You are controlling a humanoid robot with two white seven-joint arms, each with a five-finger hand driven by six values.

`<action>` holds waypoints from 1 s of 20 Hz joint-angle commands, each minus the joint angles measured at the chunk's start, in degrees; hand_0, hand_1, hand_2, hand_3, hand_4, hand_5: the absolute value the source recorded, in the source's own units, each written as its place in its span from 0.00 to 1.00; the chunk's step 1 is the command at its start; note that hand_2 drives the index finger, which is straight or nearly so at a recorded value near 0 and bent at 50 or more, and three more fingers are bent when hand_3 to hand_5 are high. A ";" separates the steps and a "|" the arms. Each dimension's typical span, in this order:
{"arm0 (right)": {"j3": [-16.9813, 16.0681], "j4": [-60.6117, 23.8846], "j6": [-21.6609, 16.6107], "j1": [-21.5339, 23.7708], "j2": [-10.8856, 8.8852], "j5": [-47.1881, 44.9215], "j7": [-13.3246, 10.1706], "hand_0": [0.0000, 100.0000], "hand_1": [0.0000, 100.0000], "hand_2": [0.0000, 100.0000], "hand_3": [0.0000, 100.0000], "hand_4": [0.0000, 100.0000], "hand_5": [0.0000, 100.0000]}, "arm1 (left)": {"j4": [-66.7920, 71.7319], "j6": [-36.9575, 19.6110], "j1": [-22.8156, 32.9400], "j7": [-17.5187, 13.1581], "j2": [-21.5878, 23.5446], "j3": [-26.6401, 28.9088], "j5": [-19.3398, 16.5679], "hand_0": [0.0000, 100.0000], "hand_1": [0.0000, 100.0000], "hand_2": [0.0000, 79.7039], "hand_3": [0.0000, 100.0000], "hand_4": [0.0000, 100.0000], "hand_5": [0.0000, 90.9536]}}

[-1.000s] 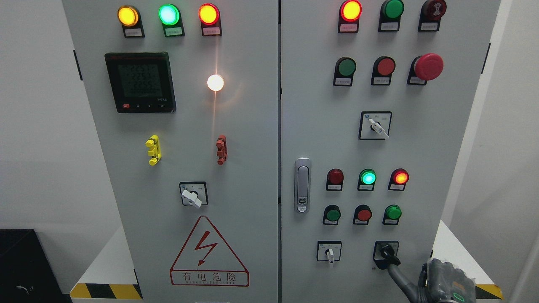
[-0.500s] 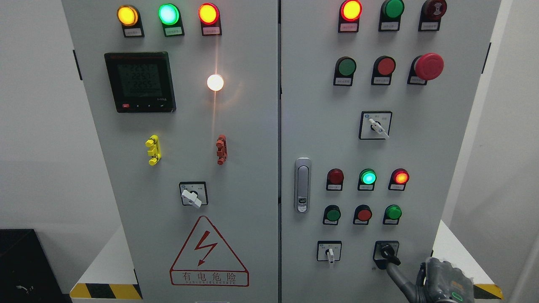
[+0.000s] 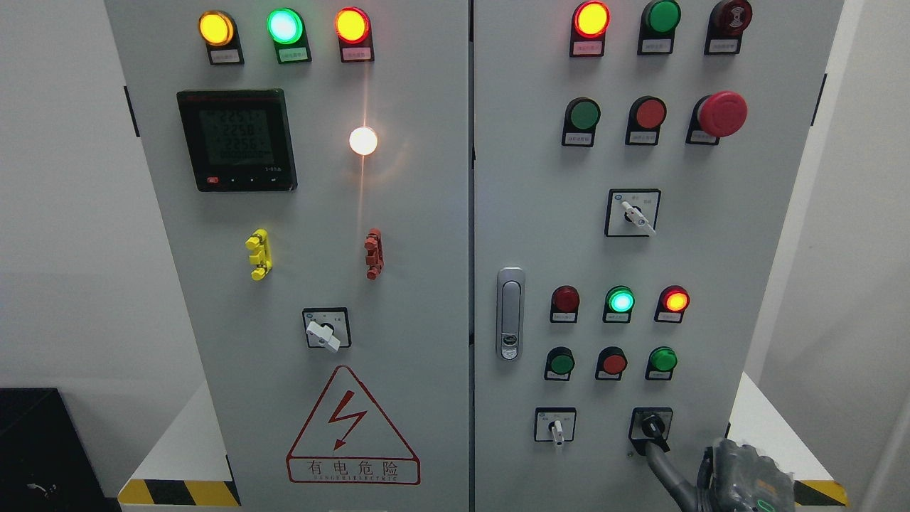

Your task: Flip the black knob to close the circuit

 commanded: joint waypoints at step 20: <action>4.69 -14.35 -0.21 10.38 0.47 -7.90 -1.19 0.00 0.00 0.81 0.99 0.90 0.96 | -1.32 -0.03 1.23 -0.02 -0.02 0.00 0.00 0.12 0.56 0.00 0.00 0.00 0.00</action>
